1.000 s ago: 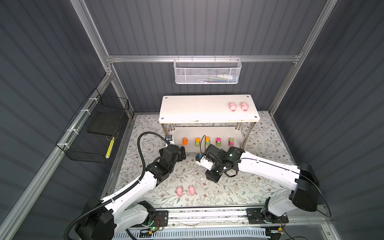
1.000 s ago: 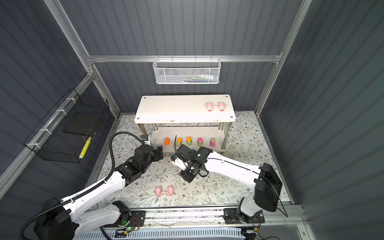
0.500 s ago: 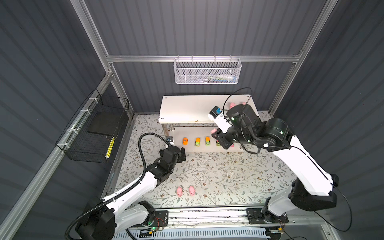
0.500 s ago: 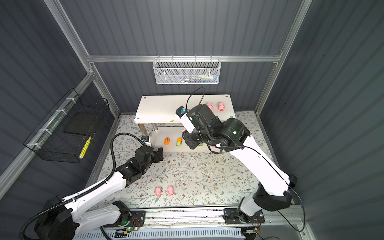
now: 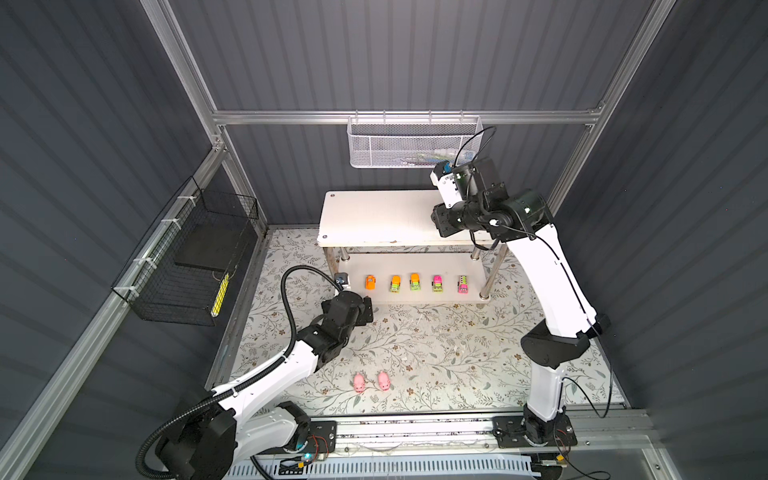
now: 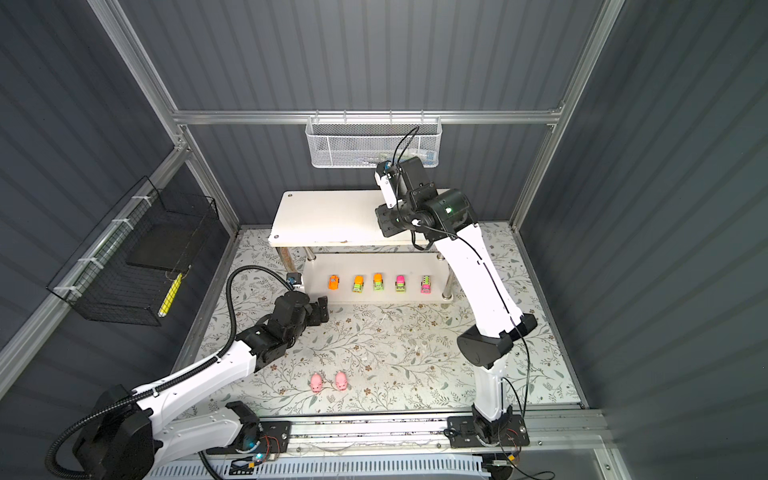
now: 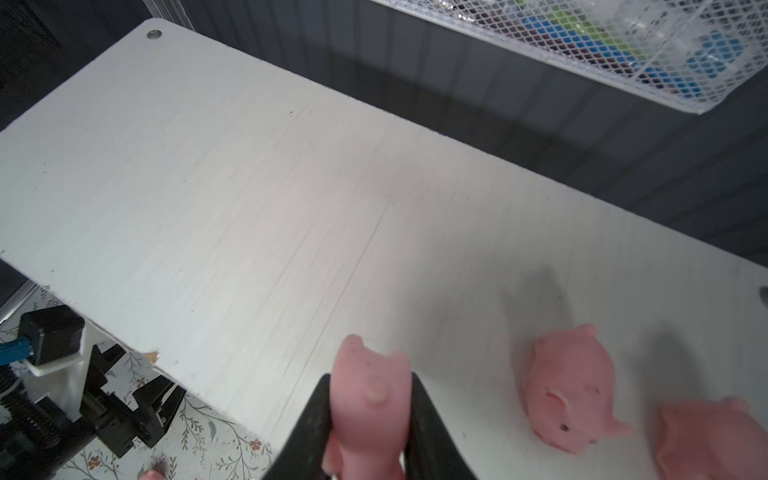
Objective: Place and organize the plastic toys onto the shelf
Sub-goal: 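Carry the pig with the right gripper up onto the top shelf and release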
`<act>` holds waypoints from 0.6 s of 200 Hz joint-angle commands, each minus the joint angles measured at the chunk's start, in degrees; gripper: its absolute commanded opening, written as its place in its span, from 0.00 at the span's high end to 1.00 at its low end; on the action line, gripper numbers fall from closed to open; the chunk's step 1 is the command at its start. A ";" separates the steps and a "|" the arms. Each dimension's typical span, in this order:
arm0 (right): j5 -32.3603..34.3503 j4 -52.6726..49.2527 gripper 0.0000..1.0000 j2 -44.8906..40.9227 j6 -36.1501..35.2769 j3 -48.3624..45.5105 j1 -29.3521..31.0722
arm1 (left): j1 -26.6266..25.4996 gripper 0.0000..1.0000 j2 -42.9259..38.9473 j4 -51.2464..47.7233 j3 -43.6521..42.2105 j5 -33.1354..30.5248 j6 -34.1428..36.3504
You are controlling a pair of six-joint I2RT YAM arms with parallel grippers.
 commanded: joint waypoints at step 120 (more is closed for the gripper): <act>-2.40 2.01 0.70 4.64 1.68 1.79 -1.23 | 0.41 0.08 4.56 1.57 0.44 2.33 0.30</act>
